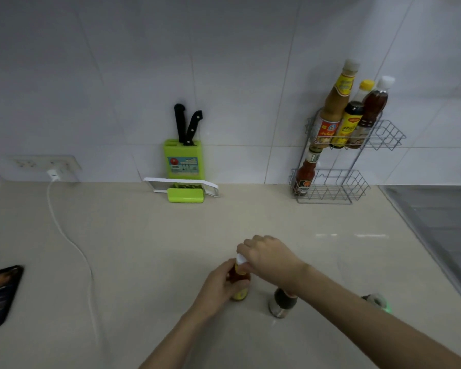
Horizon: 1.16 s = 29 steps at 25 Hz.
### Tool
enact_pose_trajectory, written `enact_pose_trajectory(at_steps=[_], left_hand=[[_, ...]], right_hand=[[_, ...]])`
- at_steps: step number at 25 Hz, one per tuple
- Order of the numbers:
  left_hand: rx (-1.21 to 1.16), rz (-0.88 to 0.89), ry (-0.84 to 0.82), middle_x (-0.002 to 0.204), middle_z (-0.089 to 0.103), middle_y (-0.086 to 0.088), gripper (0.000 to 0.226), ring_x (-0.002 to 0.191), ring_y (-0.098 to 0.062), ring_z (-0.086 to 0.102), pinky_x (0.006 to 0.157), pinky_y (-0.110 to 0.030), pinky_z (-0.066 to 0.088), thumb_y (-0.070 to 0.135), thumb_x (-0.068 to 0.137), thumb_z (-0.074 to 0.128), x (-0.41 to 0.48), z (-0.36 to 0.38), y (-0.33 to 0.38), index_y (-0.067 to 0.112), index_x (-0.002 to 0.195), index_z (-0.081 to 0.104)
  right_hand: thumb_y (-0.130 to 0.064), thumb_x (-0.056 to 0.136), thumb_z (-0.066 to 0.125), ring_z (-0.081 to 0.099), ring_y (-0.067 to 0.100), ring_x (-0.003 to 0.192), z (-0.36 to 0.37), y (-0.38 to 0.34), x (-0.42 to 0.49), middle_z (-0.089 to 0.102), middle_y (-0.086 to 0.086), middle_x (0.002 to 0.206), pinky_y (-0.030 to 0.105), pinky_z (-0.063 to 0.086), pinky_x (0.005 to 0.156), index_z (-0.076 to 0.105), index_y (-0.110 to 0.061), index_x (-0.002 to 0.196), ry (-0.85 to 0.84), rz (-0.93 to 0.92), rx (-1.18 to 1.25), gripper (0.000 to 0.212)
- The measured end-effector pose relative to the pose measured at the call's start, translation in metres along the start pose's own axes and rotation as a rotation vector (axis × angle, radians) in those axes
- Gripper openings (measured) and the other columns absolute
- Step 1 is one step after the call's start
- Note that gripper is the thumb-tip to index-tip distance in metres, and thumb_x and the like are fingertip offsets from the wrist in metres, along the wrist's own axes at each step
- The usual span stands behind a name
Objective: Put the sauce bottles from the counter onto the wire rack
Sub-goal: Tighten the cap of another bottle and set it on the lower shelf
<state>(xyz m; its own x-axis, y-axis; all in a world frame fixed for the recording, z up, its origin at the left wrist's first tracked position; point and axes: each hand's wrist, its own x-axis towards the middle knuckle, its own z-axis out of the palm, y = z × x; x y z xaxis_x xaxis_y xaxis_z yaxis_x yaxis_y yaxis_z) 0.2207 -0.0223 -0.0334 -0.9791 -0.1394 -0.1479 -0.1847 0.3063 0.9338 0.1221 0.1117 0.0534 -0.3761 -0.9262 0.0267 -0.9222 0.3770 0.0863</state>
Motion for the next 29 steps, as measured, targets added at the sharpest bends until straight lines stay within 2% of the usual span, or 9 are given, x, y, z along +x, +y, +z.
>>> enact_pose_trajectory(at_steps=[2,4,9,13,16,19,22,26,29], left_hand=[[0.039,0.021,-0.001,0.099,0.073,0.006,0.025,0.092,-0.006,0.067,0.087,-0.033,0.053,0.031,0.079,0.072,0.005,-0.004,0.007,0.030,0.102,0.064],[0.051,0.034,0.001,0.102,0.073,0.007,0.031,0.094,-0.005,0.068,0.089,-0.031,0.054,0.030,0.079,0.073,0.014,-0.011,0.019,0.032,0.108,0.064],[0.012,0.113,-0.049,0.108,0.072,-0.001,0.041,0.099,-0.016,0.069,0.090,-0.032,0.055,0.028,0.079,0.073,0.035,-0.026,0.055,0.024,0.118,0.063],[-0.013,0.141,-0.069,0.107,0.073,-0.005,0.040,0.101,-0.021,0.068,0.091,-0.040,0.053,0.035,0.077,0.073,0.044,-0.023,0.074,0.019,0.113,0.065],[-0.017,0.145,-0.059,0.108,0.072,-0.008,0.036,0.102,-0.019,0.067,0.093,-0.040,0.054,0.032,0.081,0.072,0.049,-0.015,0.083,0.015,0.112,0.065],[-0.153,0.143,-0.111,0.116,0.069,-0.008,0.033,0.105,-0.007,0.065,0.092,-0.023,0.052,0.019,0.088,0.068,0.054,-0.018,0.105,0.008,0.118,0.061],[-0.154,0.156,-0.171,0.118,0.068,-0.012,0.033,0.113,-0.016,0.064,0.098,-0.030,0.050,0.022,0.089,0.067,0.060,-0.022,0.123,0.007,0.117,0.061],[-0.056,0.183,-0.077,0.110,0.072,-0.005,0.034,0.108,-0.018,0.066,0.097,-0.037,0.052,0.036,0.084,0.069,0.063,-0.008,0.130,0.015,0.111,0.064],[0.041,0.174,0.021,0.109,0.072,0.000,0.035,0.103,-0.014,0.067,0.093,-0.036,0.054,0.038,0.083,0.069,0.059,0.008,0.126,0.019,0.113,0.065]], right_hand=[[-0.043,0.090,0.043,0.062,0.027,0.082,-0.013,0.012,0.005,0.068,0.007,0.088,0.036,0.050,0.068,0.060,-0.012,0.090,-0.039,-0.022,0.020,0.035],[-0.050,0.092,0.046,0.058,0.028,0.093,-0.031,0.028,0.012,0.065,0.010,0.098,0.040,0.047,0.077,0.056,-0.011,0.099,-0.102,0.005,0.105,0.041],[-0.058,0.093,0.036,0.059,0.030,0.088,-0.064,0.051,0.020,0.065,0.013,0.091,0.036,0.036,0.066,0.054,-0.011,0.095,-0.058,-0.012,0.039,0.051],[-0.059,0.093,0.031,0.061,0.035,0.093,-0.081,0.052,0.026,0.067,0.019,0.096,0.034,0.036,0.064,0.062,-0.008,0.093,-0.137,0.219,-0.025,0.060],[-0.061,0.093,0.030,0.060,0.034,0.099,-0.091,0.055,0.028,0.066,0.019,0.104,0.034,0.036,0.066,0.062,-0.005,0.099,-0.197,0.266,-0.063,0.066],[-0.061,0.092,0.033,0.061,0.035,0.094,-0.108,0.074,0.024,0.065,0.017,0.096,0.036,0.038,0.069,0.054,-0.012,0.094,-0.170,0.218,0.099,0.054],[-0.055,0.094,0.035,0.057,0.032,0.082,-0.126,0.086,0.020,0.055,0.010,0.078,0.034,0.035,0.065,0.048,-0.014,0.082,-0.147,0.209,0.121,0.045],[-0.051,0.095,0.033,0.049,0.028,0.079,-0.137,0.088,0.014,0.053,0.010,0.082,0.033,0.034,0.066,0.051,-0.010,0.084,-0.221,0.338,0.153,0.046],[-0.053,0.094,0.029,0.055,0.030,0.080,-0.125,0.079,0.011,0.052,0.009,0.080,0.034,0.039,0.063,0.052,-0.010,0.081,-0.233,0.441,-0.029,0.050]])
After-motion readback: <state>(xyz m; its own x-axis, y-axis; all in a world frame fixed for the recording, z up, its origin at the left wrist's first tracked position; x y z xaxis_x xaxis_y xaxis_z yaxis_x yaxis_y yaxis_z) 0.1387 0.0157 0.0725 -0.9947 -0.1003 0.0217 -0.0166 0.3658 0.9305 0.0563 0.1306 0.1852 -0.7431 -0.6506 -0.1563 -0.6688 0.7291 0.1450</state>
